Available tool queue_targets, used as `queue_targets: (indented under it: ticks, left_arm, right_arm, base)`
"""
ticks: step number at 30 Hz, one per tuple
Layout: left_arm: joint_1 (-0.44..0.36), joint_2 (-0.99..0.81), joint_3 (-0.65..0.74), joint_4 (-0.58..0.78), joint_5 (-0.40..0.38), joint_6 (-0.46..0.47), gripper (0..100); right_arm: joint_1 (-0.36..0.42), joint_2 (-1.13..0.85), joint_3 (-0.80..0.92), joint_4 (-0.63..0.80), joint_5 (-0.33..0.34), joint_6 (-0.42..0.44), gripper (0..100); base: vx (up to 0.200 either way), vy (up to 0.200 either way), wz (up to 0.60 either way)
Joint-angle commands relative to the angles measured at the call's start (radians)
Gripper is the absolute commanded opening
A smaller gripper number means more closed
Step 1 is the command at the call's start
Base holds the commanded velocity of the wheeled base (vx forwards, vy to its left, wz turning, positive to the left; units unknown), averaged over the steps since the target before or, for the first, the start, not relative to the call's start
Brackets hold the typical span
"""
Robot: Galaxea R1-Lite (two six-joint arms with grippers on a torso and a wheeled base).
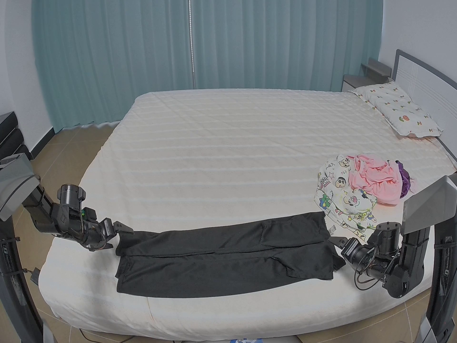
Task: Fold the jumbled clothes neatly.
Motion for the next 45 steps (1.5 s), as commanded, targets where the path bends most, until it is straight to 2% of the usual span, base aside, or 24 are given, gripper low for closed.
queue_targets:
  ticks: [1, 5, 9, 15, 26, 27, 45]
  left_arm:
    - [-0.001, -0.011, 0.078, -0.009, 0.006, 0.061, 100]
    - [-0.027, 0.000, 0.075, -0.024, 0.068, 0.069, 100]
    - [-0.067, 0.046, 0.070, -0.108, 0.131, 0.060, 100]
    - [-0.135, 0.069, 0.089, -0.144, 0.171, 0.060, 100]
    - [-0.146, 0.064, 0.099, -0.147, 0.172, 0.058, 100]
    - [-0.146, 0.066, 0.099, -0.147, 0.172, 0.058, 0]
    - [-0.135, 0.057, 0.102, -0.148, 0.163, 0.058, 0]
  right_arm:
    - [-0.014, 0.011, 0.000, -0.015, 0.010, -0.002, 100]
    - [-0.003, 0.020, 0.000, -0.015, 0.013, -0.004, 100]
    - [-0.002, 0.019, -0.001, -0.015, 0.011, -0.010, 100]
    - [0.000, 0.020, -0.001, -0.015, 0.011, -0.011, 100]
    - [0.000, 0.020, 0.000, -0.015, 0.011, -0.016, 100]
    - [0.000, 0.020, 0.000, -0.015, 0.011, -0.017, 100]
    - [0.008, 0.020, 0.011, -0.015, 0.011, -0.019, 100]
  base:
    - [0.000, 0.000, 0.00]
    - [0.000, 0.000, 0.00]
    - [0.000, 0.000, 0.00]
    - [0.000, 0.000, 0.00]
    - [0.000, 0.000, 0.00]
    - [0.000, 0.000, 0.00]
    - [0.000, 0.000, 0.00]
